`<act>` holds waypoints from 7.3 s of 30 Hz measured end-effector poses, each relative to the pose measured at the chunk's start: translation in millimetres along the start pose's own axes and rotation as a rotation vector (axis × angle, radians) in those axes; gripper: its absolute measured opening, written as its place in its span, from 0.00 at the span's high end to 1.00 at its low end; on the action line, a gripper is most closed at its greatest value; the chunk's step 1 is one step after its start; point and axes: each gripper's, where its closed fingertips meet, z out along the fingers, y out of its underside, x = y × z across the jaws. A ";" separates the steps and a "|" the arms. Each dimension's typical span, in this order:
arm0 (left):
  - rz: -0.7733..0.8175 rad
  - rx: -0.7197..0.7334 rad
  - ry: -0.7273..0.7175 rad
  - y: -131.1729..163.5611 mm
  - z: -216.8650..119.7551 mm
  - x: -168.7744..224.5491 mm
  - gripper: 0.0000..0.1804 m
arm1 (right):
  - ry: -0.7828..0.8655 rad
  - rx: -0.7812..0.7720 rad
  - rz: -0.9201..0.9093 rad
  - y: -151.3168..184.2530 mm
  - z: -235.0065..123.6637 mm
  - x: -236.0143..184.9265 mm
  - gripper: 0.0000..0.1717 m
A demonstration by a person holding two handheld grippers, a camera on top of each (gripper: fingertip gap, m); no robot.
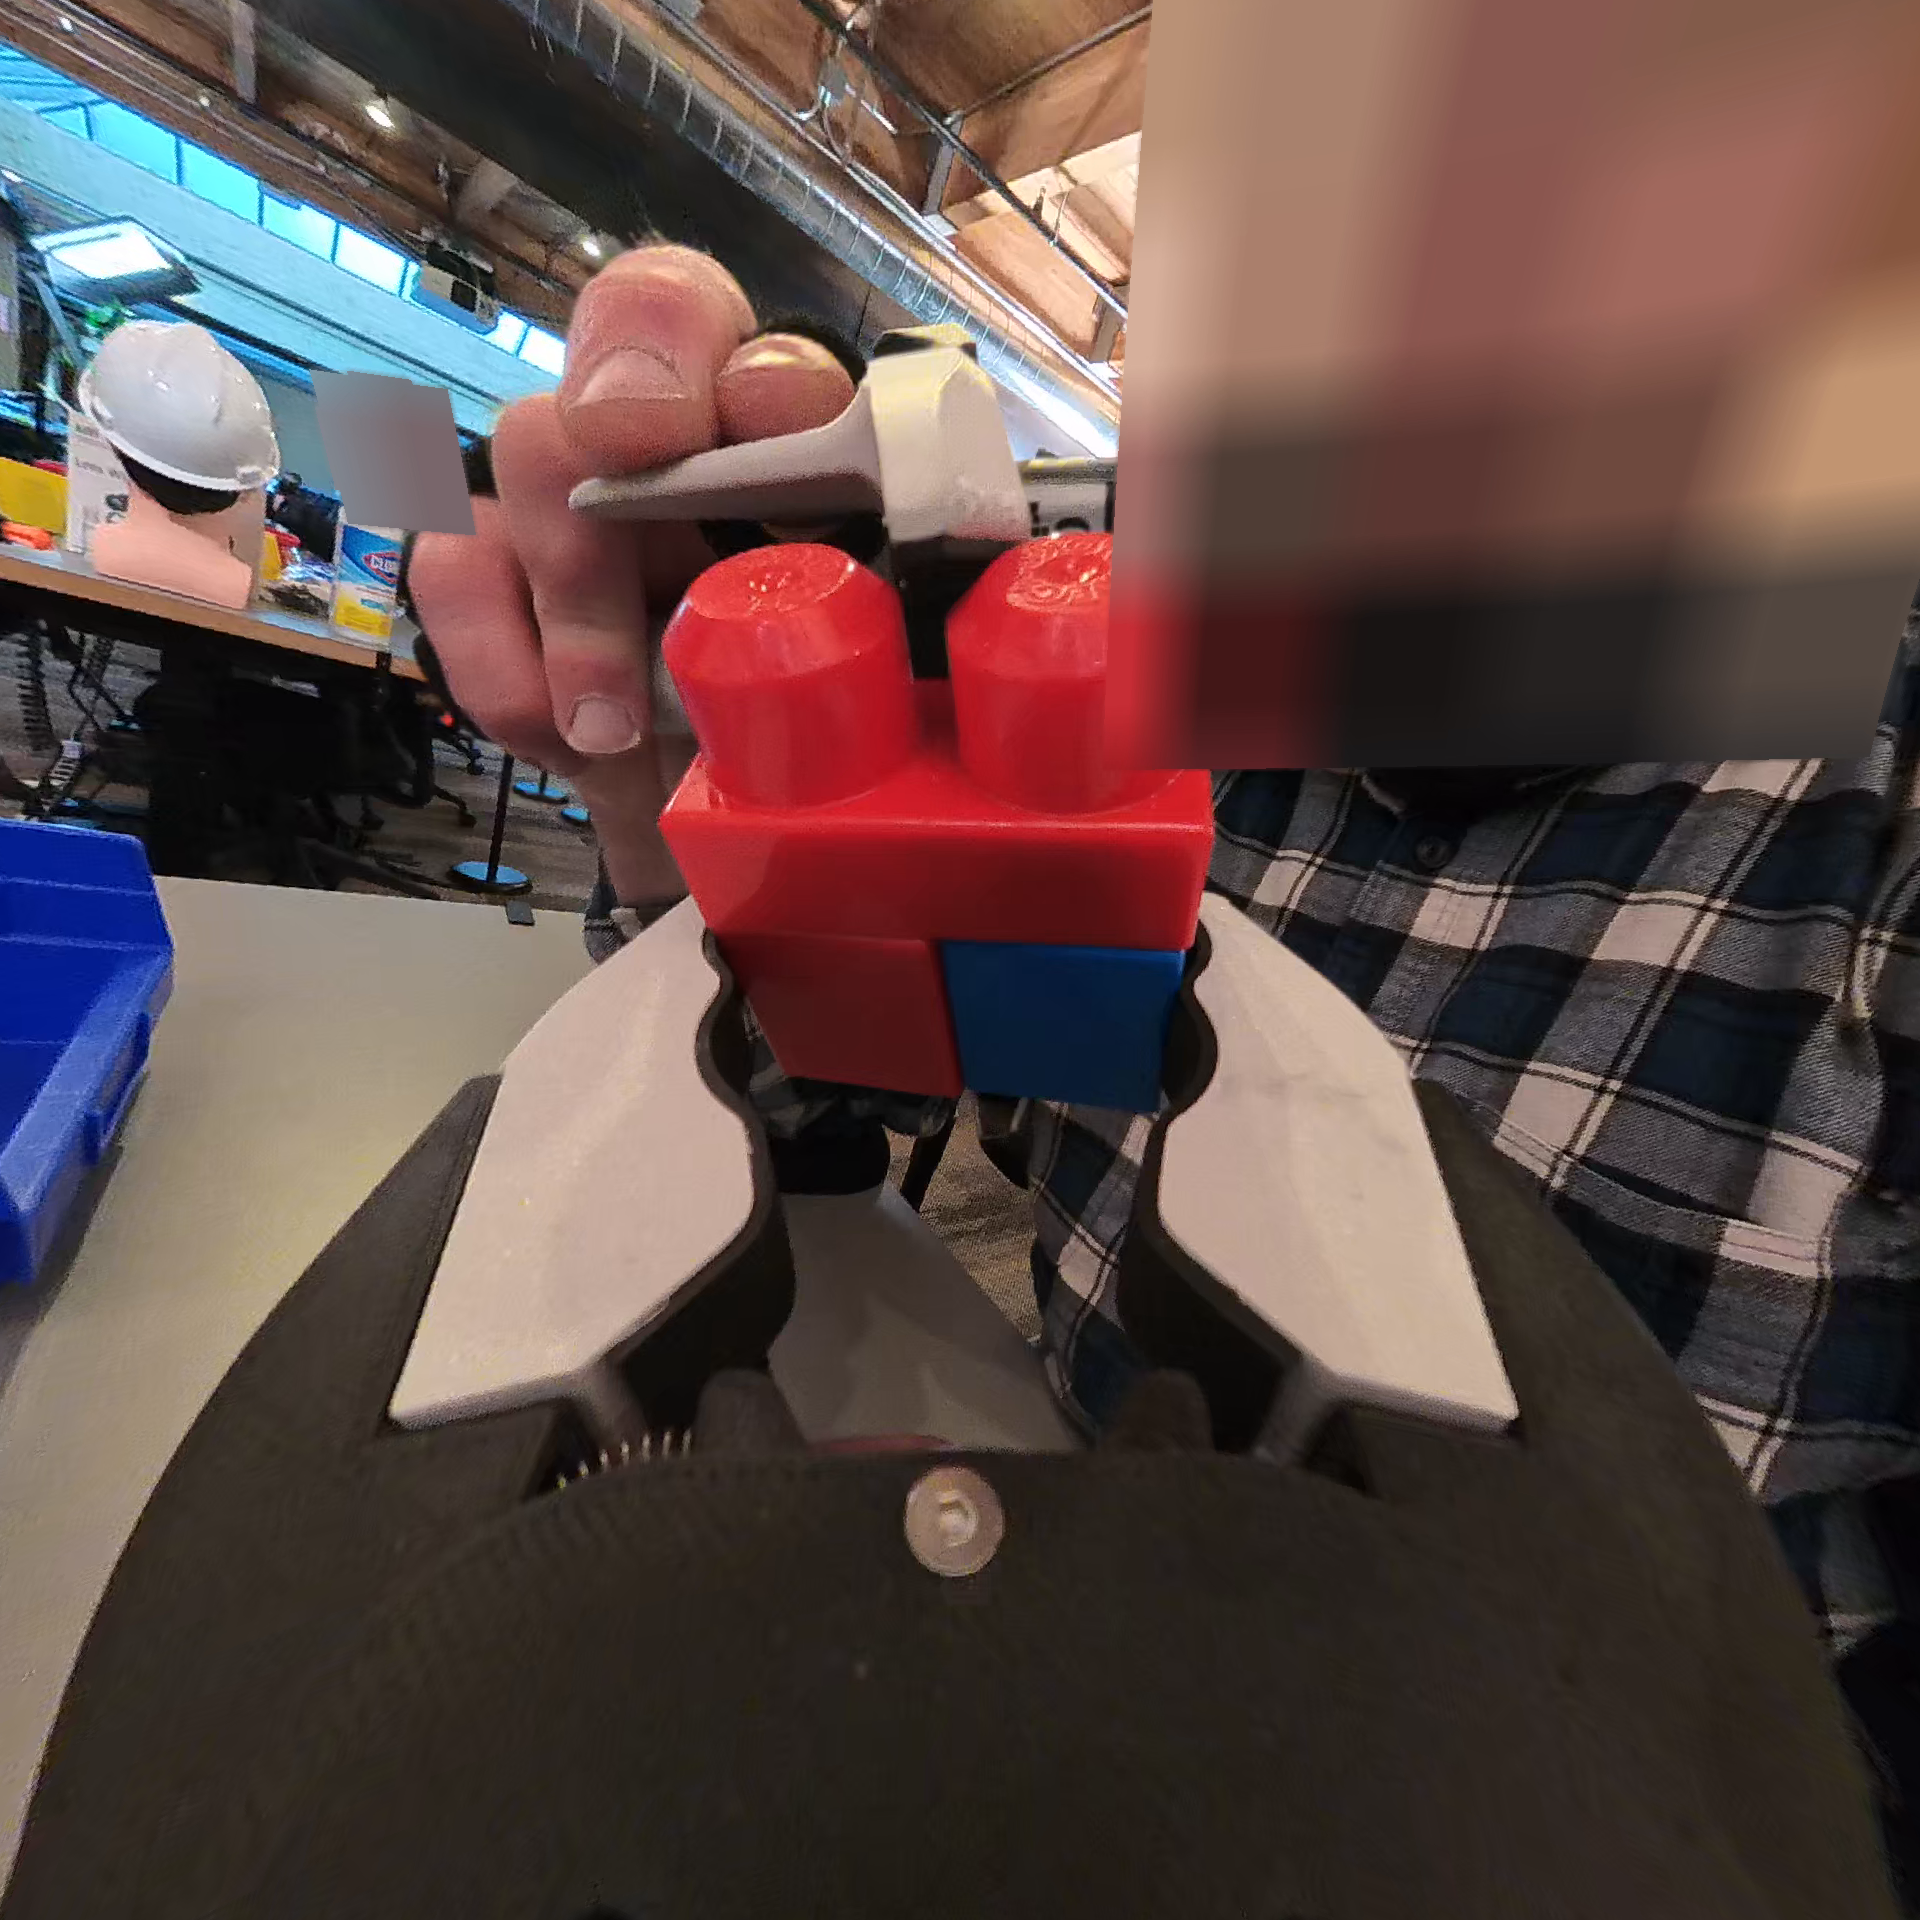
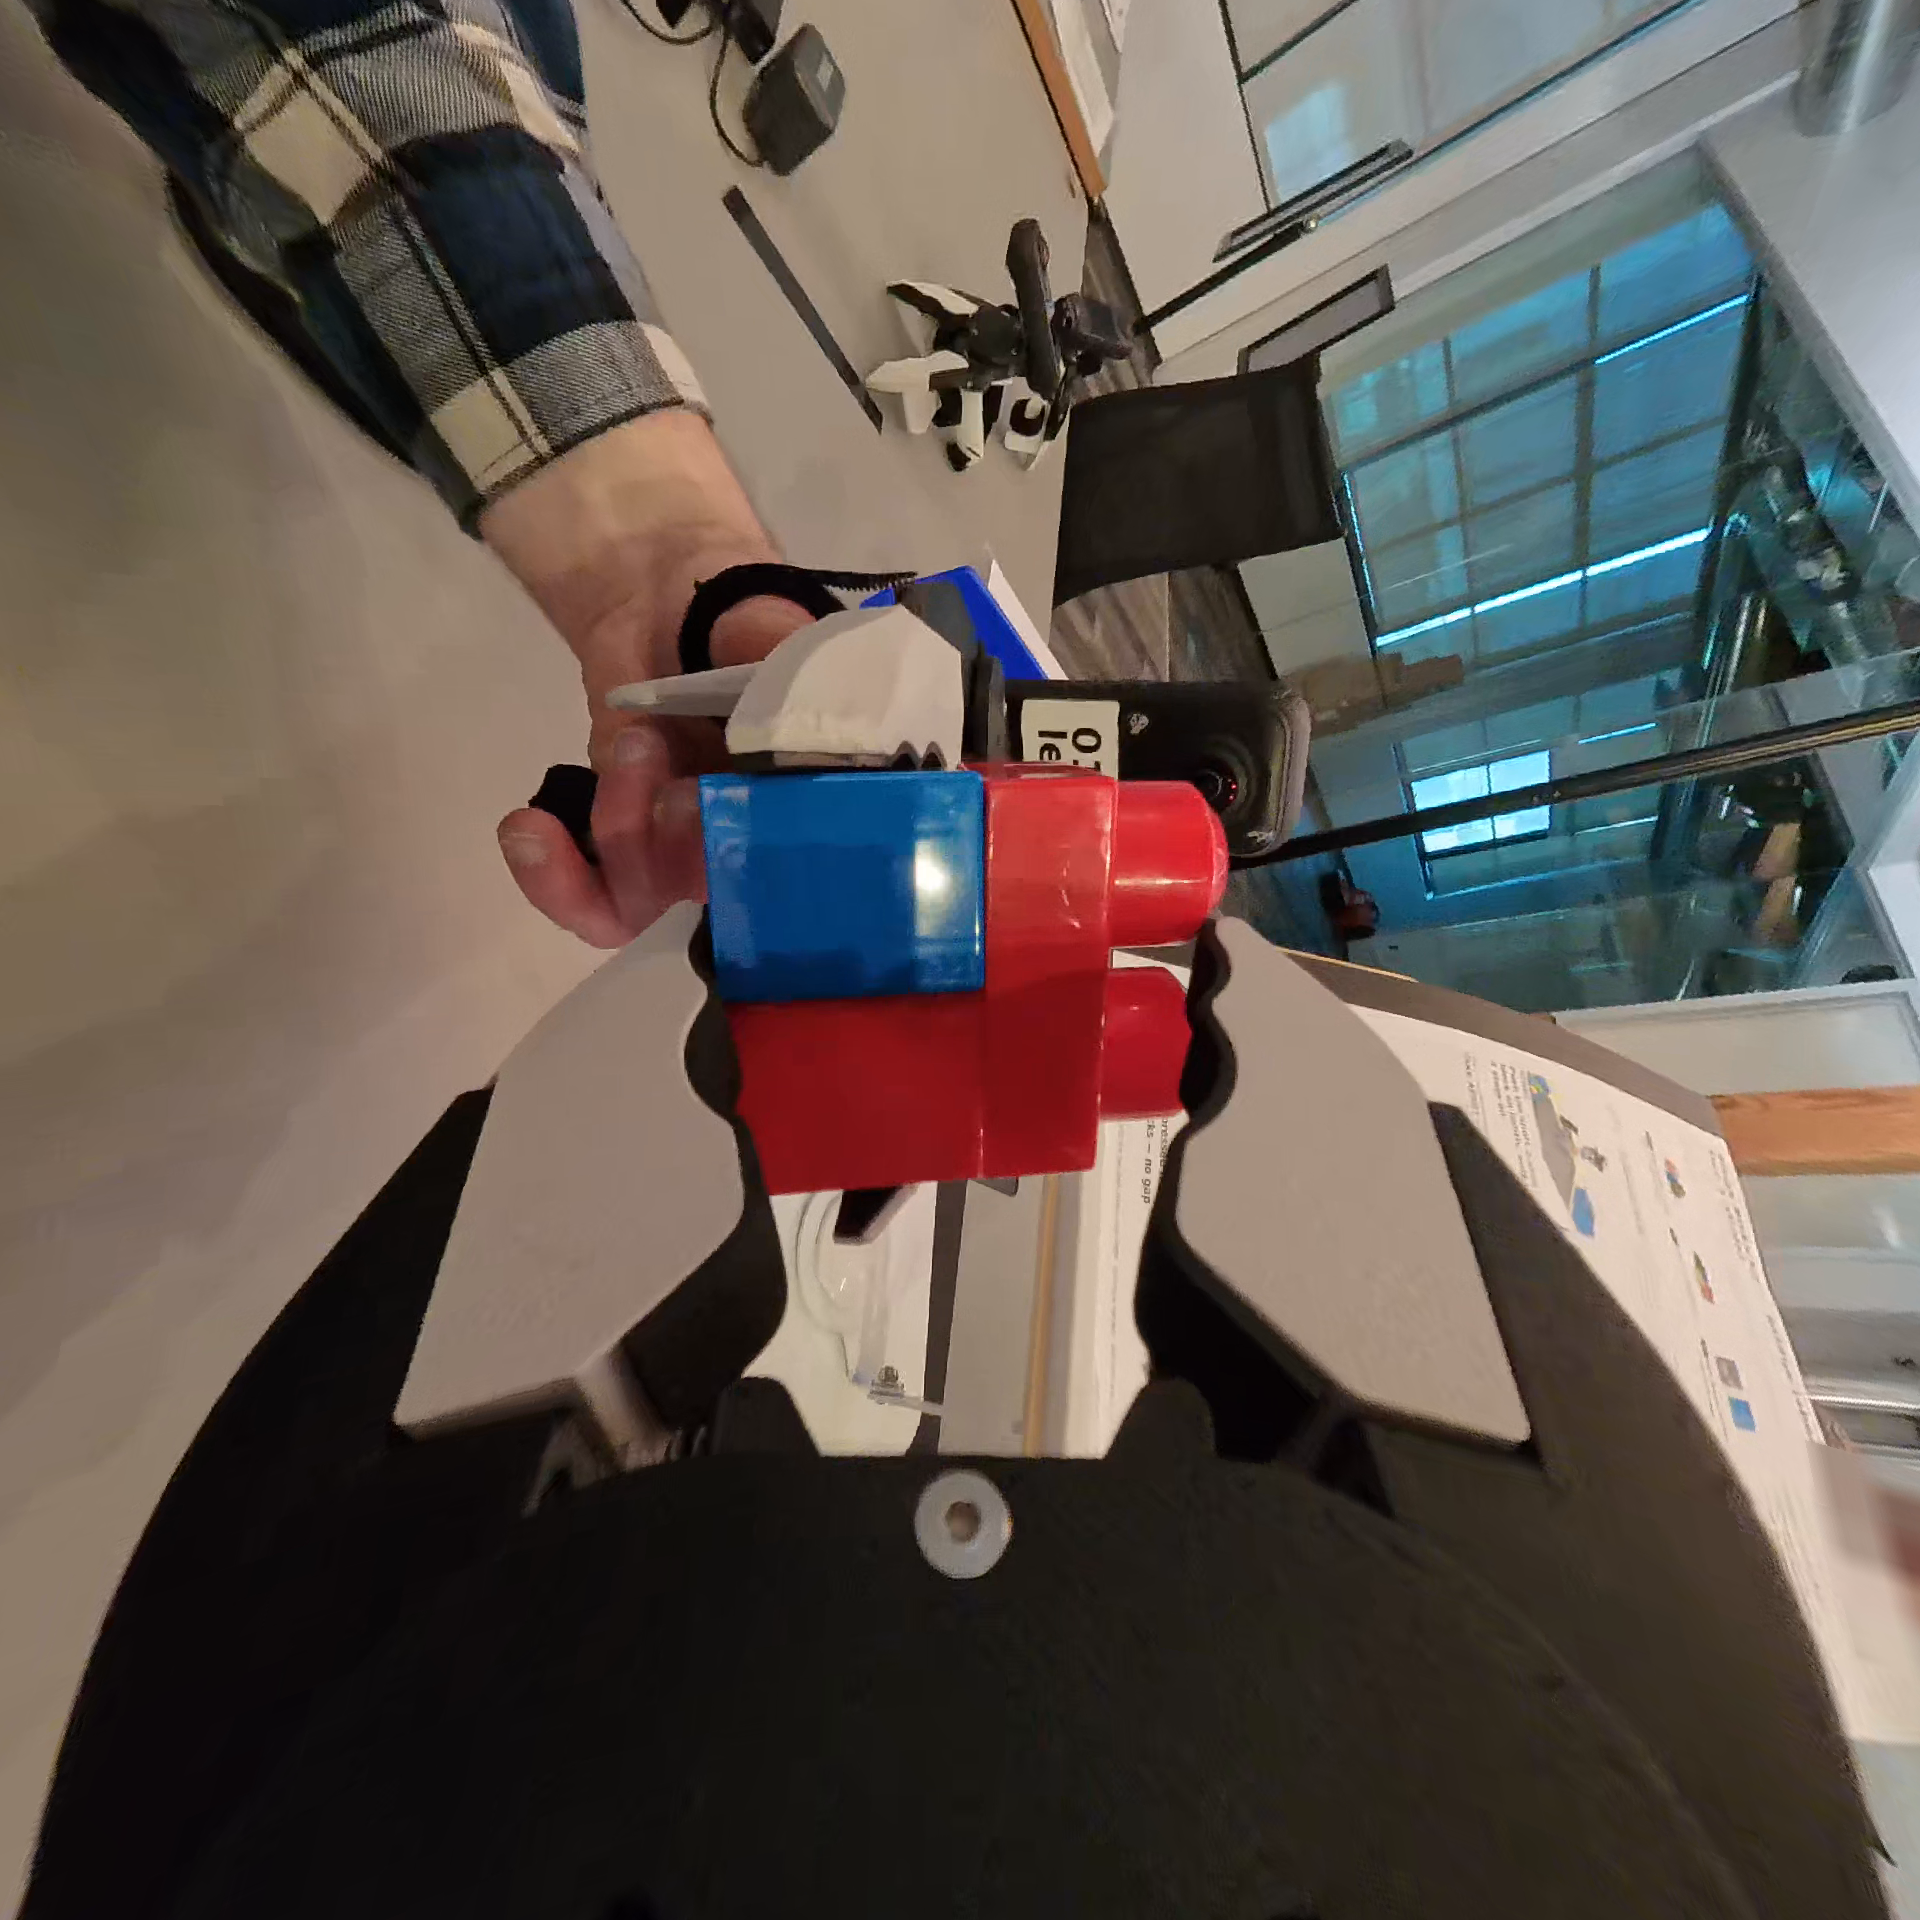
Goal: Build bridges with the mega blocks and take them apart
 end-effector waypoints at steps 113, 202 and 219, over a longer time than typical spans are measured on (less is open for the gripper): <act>0.747 0.065 -0.573 -91.2 -29.7 27.1 0.64 | -0.279 1.029 1.057 -19.3 -32.8 56.5 0.78; -0.186 -0.468 -0.823 -9.8 -88.8 -74.5 0.80 | 0.265 -0.277 -0.095 91.7 40.5 24.3 0.28; -0.238 -0.649 -0.884 8.5 -94.6 -87.2 0.80 | 0.137 -0.407 -0.091 112.1 60.9 -4.4 0.45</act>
